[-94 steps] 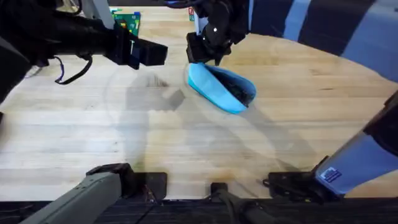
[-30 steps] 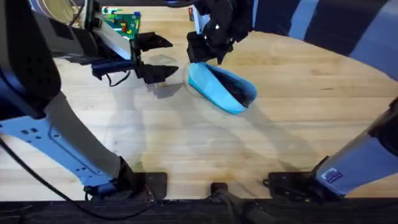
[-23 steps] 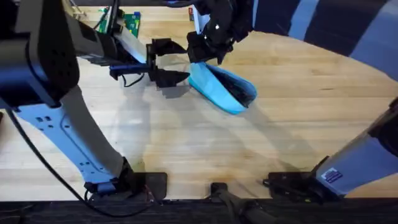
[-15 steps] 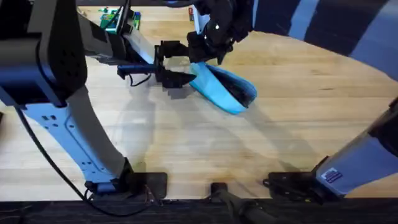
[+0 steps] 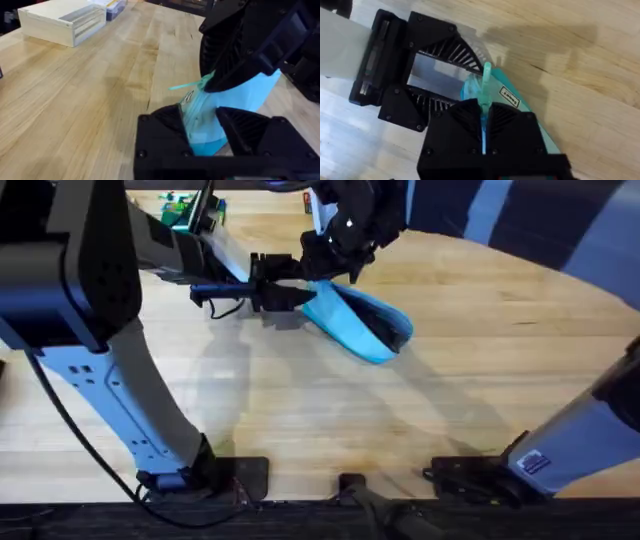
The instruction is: Unzip the bag, pick up the pens from the table one at a time and place them inside, then zip the bag closed.
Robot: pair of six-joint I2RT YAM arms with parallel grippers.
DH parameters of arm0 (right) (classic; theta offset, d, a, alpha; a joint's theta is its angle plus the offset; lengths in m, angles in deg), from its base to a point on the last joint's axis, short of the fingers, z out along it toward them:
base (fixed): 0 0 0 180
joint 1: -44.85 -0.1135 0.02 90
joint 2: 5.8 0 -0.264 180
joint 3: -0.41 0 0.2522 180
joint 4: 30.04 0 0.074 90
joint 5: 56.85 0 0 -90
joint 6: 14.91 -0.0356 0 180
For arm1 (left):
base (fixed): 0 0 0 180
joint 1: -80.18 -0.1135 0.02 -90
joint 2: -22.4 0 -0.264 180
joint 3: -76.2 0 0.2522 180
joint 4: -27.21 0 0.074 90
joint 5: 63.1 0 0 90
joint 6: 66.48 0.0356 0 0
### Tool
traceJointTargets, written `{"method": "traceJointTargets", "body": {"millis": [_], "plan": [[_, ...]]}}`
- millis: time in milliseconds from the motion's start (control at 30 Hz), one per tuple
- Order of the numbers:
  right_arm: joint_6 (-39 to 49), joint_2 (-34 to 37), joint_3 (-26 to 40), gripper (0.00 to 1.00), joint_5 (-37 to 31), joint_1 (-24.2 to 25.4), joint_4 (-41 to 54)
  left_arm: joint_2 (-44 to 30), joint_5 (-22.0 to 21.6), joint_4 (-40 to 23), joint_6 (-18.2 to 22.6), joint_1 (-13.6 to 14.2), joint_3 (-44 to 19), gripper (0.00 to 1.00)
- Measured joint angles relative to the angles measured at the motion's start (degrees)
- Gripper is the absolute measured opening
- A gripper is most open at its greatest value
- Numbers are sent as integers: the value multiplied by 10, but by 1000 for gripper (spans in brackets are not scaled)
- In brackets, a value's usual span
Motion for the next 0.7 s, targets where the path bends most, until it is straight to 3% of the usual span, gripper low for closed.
{"method": "traceJointTargets", "body": {"millis": [100, 133, 167, 700], "plan": [[0, 0, 0, 32, 0, 0, 0, 0, 0, 0, -2, 0, 0, 374], [0, 0, 0, 32, 0, 0, 0, 0, -1, 0, -3, 0, 0, 260], [0, 0, 0, 32, 1, -1, 3, 0, -1, 0, -4, 0, 0, 46], [2, 0, 0, 32, 1, -1, 3, 0, -1, 0, -5, 0, 0, 41]]}}
